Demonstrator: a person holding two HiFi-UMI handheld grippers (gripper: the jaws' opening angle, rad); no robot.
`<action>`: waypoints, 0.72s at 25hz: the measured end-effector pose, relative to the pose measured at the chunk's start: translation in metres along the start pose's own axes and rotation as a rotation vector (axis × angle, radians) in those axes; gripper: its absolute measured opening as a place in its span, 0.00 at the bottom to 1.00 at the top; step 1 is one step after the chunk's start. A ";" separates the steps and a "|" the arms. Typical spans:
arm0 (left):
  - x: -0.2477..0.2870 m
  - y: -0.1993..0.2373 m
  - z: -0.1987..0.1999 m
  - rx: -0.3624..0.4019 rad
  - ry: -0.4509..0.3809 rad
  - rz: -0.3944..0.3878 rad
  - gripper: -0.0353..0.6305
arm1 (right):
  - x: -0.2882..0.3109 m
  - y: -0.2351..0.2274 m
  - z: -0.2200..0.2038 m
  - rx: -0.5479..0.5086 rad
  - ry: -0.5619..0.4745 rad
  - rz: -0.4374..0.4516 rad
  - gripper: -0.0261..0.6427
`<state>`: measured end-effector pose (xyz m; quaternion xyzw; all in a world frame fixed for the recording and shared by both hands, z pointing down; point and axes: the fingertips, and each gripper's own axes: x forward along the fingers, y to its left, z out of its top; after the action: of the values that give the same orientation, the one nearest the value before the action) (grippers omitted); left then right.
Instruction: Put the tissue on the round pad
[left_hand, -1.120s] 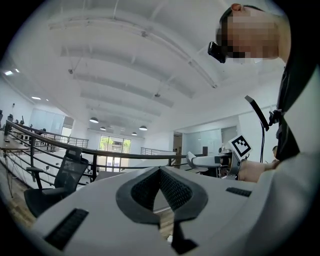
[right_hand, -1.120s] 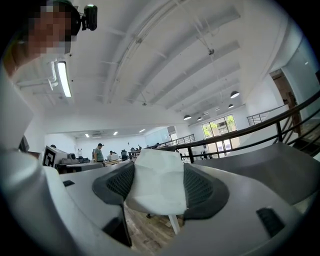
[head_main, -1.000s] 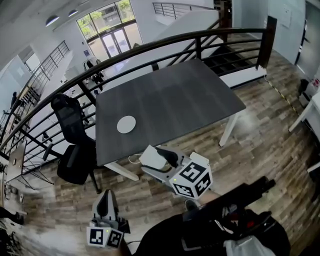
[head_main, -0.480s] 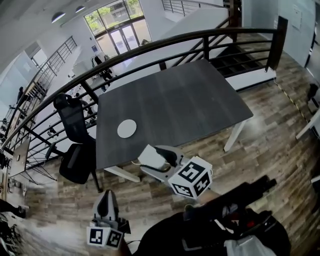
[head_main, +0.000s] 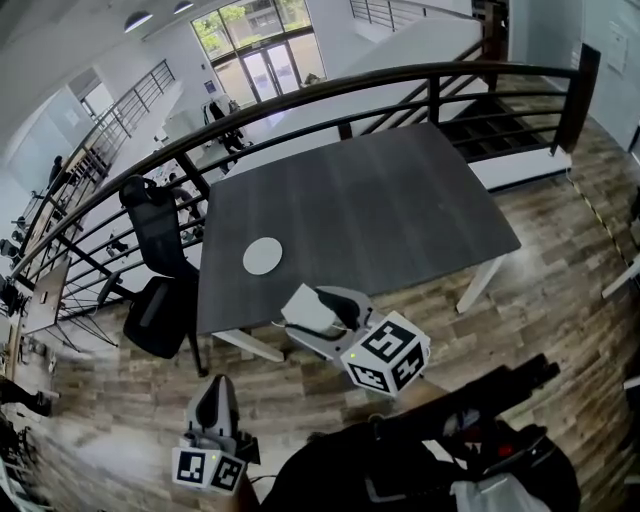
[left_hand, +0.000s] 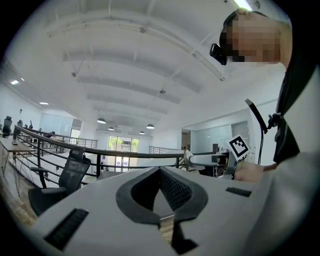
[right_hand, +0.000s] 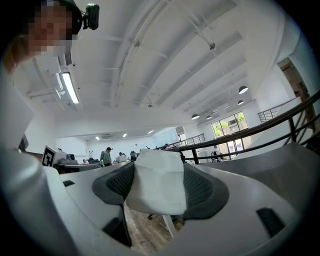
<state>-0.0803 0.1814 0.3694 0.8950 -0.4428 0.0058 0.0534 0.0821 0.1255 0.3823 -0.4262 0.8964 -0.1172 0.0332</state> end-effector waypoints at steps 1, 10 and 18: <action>0.001 0.002 0.001 0.000 -0.001 0.000 0.06 | 0.002 0.000 0.000 0.000 0.001 0.002 0.51; 0.015 0.031 0.000 -0.018 -0.005 -0.042 0.06 | 0.027 -0.001 0.004 -0.005 -0.003 -0.033 0.51; 0.037 0.071 0.009 -0.017 0.001 -0.112 0.06 | 0.059 -0.008 0.015 -0.005 -0.022 -0.105 0.51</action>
<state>-0.1146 0.1086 0.3691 0.9179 -0.3919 -0.0004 0.0613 0.0534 0.0720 0.3717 -0.4739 0.8727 -0.1120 0.0358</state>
